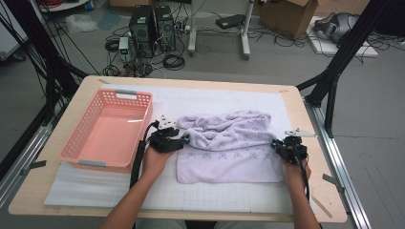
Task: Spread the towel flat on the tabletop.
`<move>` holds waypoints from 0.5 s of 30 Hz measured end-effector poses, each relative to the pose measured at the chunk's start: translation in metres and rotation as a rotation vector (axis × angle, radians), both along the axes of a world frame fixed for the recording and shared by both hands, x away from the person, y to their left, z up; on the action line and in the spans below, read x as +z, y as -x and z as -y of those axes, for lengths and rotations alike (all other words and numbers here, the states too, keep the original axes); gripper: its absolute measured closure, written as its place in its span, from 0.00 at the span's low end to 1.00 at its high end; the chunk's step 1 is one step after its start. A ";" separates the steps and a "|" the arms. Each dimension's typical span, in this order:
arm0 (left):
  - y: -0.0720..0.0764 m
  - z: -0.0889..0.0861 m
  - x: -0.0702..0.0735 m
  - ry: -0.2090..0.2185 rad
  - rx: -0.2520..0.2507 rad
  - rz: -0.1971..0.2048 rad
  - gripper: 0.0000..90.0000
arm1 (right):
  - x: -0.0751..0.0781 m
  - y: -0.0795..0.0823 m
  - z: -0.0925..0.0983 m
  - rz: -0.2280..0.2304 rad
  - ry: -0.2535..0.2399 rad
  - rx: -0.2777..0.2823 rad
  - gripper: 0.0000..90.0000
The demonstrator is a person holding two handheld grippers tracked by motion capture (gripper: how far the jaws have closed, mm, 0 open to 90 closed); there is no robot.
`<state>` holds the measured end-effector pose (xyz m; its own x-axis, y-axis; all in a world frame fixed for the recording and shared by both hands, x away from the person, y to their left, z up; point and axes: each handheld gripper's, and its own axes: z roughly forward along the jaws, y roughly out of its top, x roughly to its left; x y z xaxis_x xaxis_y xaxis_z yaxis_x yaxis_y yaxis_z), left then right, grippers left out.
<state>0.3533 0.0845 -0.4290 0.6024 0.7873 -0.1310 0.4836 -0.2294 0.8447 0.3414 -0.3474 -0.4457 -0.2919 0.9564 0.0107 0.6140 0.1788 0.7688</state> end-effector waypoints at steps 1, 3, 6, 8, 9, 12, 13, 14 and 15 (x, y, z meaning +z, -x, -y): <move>0.005 -0.001 0.001 -0.001 -0.011 0.004 0.54 | 0.001 0.005 -0.001 0.014 0.016 0.006 0.78; 0.014 -0.003 0.002 -0.012 -0.036 -0.005 0.52 | 0.005 0.014 0.000 0.033 -0.007 0.017 0.72; 0.029 -0.009 0.003 -0.001 -0.048 -0.005 0.51 | 0.012 0.030 0.004 0.048 -0.030 0.032 0.68; 0.038 -0.014 0.001 0.018 -0.052 -0.023 0.51 | 0.013 0.040 0.009 0.053 -0.041 0.047 0.66; 0.043 -0.016 -0.002 0.034 -0.051 -0.038 0.51 | 0.013 0.046 0.011 0.045 -0.044 0.050 0.65; 0.058 -0.019 -0.010 0.029 -0.058 -0.072 0.51 | 0.010 0.062 0.018 0.010 -0.057 0.065 0.62; 0.063 -0.019 -0.012 0.031 -0.057 -0.081 0.51 | 0.008 0.068 0.019 0.008 -0.060 0.063 0.62; 0.068 -0.019 -0.014 0.031 -0.060 -0.088 0.51 | 0.007 0.074 0.020 0.001 -0.066 0.061 0.61; 0.073 -0.018 -0.015 0.032 -0.060 -0.097 0.51 | 0.006 0.080 0.021 -0.006 -0.069 0.059 0.60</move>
